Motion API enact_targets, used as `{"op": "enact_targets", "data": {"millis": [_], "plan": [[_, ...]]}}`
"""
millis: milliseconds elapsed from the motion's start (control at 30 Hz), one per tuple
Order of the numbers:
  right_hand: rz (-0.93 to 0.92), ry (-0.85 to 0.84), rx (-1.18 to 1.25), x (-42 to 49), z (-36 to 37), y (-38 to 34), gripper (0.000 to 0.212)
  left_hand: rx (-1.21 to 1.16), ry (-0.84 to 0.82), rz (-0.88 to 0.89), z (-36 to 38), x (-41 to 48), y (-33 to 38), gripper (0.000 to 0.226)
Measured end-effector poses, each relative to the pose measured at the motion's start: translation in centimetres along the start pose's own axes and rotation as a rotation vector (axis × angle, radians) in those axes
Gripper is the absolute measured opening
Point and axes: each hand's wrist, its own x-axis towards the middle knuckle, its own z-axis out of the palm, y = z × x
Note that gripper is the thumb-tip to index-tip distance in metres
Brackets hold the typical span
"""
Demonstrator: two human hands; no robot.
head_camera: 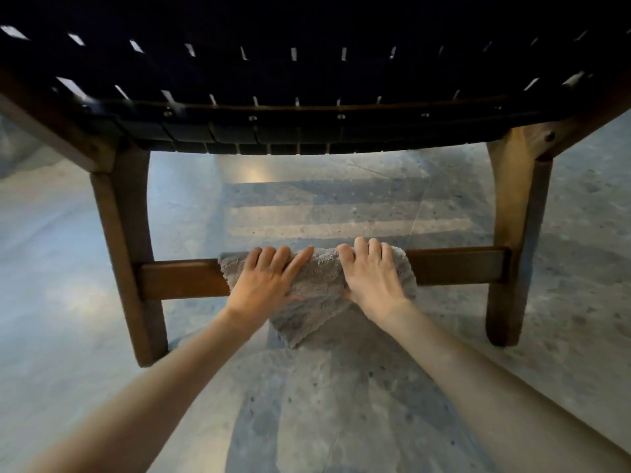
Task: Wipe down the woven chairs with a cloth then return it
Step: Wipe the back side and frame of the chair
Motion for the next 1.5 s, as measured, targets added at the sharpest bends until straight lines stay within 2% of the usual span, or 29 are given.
{"op": "enact_targets", "data": {"millis": [67, 267, 533, 633, 700, 833, 900, 967, 1033, 1100, 1167, 1267, 1333, 1400, 1500], "plan": [[-0.056, -0.028, 0.031, 0.8, -0.8, -1.8, 0.067, 0.002, -0.032, -0.016, -0.2, -1.2, -1.8, 0.094], [-0.147, -0.090, 0.071, 3.2, -3.2, -6.9, 0.076, 0.027, -0.058, -0.036, -0.2, -4.7, -6.8, 0.094], [-0.295, -0.100, 0.055, 4.4, -5.5, -12.6, 0.107, -0.028, 0.002, -0.080, -0.3, -7.6, -9.7, 0.091], [-0.330, -0.206, 0.148, 4.4, -6.3, -12.2, 0.119, -0.105, -0.006, -0.081, -0.3, -8.4, -9.9, 0.088], [-0.341, -0.327, 0.230, 4.6, -7.4, -11.5, 0.114, -0.156, -0.010, -0.082, -0.6, -9.1, -10.4, 0.084], [-0.270, -0.488, 0.304, 5.0, -9.6, -11.1, 0.076, -0.369, -0.052, -0.135, -2.4, -10.2, -11.6, 0.064], [-0.224, -0.514, 0.297, 4.8, -11.2, -11.0, 0.059, -0.449, -0.068, -0.168, -3.1, -10.2, -12.2, 0.056], [-0.222, -0.469, 0.289, 4.7, -13.1, -10.8, 0.036, -0.565, -0.101, -0.223, -4.6, -9.8, -12.8, 0.056], [-0.253, -0.423, 0.189, 4.5, -15.3, -10.7, 0.016, -0.626, -0.085, -0.253, -6.7, -9.1, -14.0, 0.040], [-0.226, -0.399, 0.195, 4.4, -17.1, -10.5, 0.016, -0.583, -0.020, -0.260, -9.1, -8.7, -15.4, 0.024], [-0.242, -0.336, 0.282, 4.4, -19.0, -10.5, 0.019, -0.492, 0.060, -0.287, -11.3, -8.7, -17.1, 0.022], [-0.242, -0.059, 0.325, 4.6, -22.0, -10.5, 0.022, -0.327, 0.208, -0.402, -14.6, -8.5, -19.6, 0.023], [-0.245, 0.134, 0.265, 4.7, -24.5, -10.6, 0.025, -0.287, 0.254, -0.447, -17.1, -8.1, -21.2, 0.024], [-0.205, 0.243, 0.253, 4.8, -26.9, -10.8, 0.026, -0.266, 0.253, -0.469, -19.6, -7.8, -22.3, 0.025], [-0.141, 0.420, 0.477, 4.8, -30.1, -11.4, 0.021, -0.293, 0.309, -0.549, -23.2, -7.4, -23.7, 0.021]]}}
